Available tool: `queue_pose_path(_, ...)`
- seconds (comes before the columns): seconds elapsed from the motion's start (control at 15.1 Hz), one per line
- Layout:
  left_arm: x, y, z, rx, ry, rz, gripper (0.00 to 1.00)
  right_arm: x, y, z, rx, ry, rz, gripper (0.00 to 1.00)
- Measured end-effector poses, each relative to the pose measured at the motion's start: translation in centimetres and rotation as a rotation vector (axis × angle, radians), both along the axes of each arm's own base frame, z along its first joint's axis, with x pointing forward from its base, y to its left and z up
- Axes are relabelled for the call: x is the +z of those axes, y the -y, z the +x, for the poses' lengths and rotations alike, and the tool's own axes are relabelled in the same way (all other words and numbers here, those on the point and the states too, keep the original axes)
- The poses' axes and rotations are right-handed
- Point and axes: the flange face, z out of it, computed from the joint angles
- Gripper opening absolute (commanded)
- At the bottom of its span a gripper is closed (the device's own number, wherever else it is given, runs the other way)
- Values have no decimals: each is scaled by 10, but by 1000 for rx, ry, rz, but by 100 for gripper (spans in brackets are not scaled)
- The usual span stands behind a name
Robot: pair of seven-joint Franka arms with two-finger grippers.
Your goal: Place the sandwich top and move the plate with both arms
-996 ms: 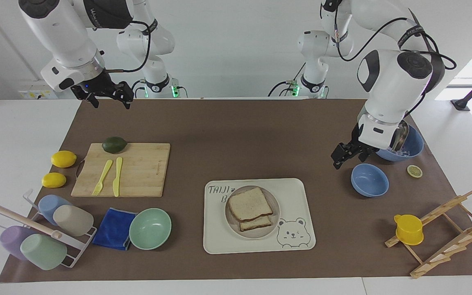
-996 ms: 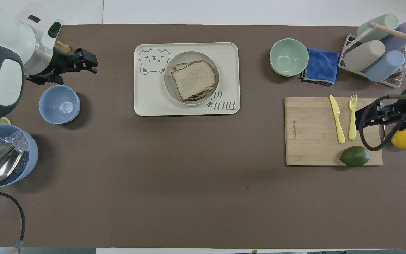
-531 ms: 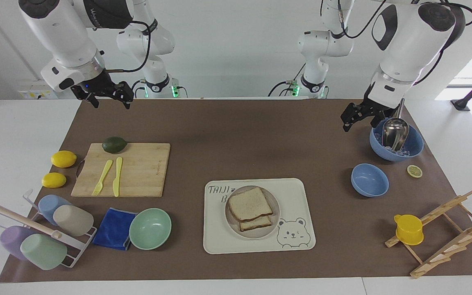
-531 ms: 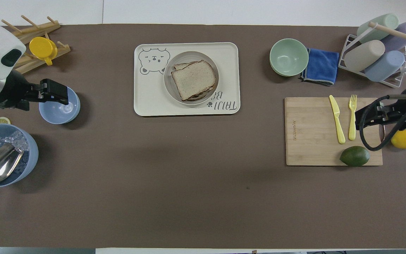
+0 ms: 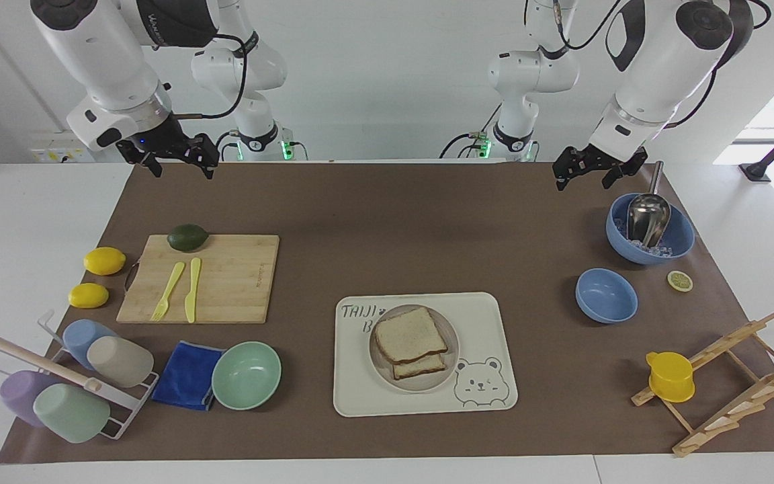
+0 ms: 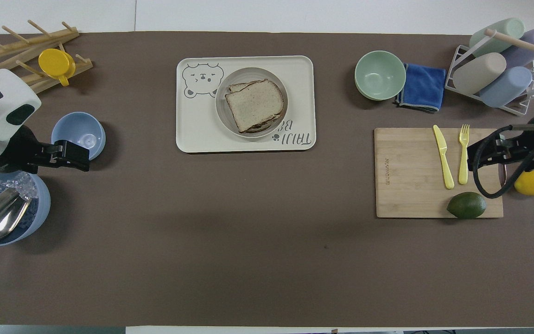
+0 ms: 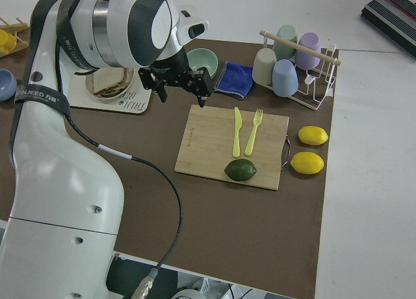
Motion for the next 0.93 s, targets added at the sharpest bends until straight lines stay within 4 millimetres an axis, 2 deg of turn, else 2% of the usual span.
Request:
queue_pose_path(0.27,14,0,-2,0,27,-8,100,0,-1,0,2,0,0,100)
queue_pose_path(0.93,14,0,-2,1,28,-9,100,0,-3,1,6,6,2,100)
